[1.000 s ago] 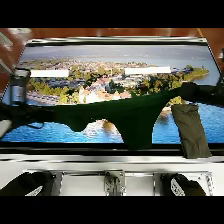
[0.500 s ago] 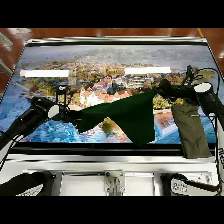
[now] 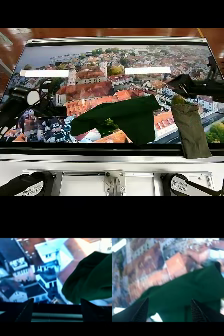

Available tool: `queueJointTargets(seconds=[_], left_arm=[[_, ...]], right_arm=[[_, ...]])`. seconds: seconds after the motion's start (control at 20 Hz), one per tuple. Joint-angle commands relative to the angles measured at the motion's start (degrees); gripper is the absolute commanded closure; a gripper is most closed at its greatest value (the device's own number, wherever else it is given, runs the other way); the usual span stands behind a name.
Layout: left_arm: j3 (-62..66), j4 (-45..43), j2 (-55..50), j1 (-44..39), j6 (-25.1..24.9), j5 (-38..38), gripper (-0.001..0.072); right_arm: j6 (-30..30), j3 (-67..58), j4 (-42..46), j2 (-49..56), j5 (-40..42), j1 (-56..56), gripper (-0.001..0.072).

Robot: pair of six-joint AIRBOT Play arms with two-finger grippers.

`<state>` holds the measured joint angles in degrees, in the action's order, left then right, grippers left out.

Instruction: Fold the shirts.

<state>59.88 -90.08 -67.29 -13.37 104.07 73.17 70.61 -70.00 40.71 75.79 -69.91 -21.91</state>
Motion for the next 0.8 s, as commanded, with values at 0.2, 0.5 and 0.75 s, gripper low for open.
queueJointTargets(seconds=[0.2, 0.5, 0.75], left_arm=[[-18.91, 16.94, 3.04, 3.89, -6.10, -9.68, -0.0013], [-22.43, 19.28, 1.25, 1.36, -6.10, -23.43, -0.0012], [-22.43, 22.18, -5.01, -3.28, -10.97, -29.09, 0.0278]], right_arm=[[1.33, 5.01, 13.51, -3.10, -12.61, -6.01, 0.0078], [1.53, 8.22, 14.25, -3.08, -12.17, -6.03, 0.0077], [4.87, 8.72, 16.63, -2.16, -14.23, -6.01, 0.0076]])
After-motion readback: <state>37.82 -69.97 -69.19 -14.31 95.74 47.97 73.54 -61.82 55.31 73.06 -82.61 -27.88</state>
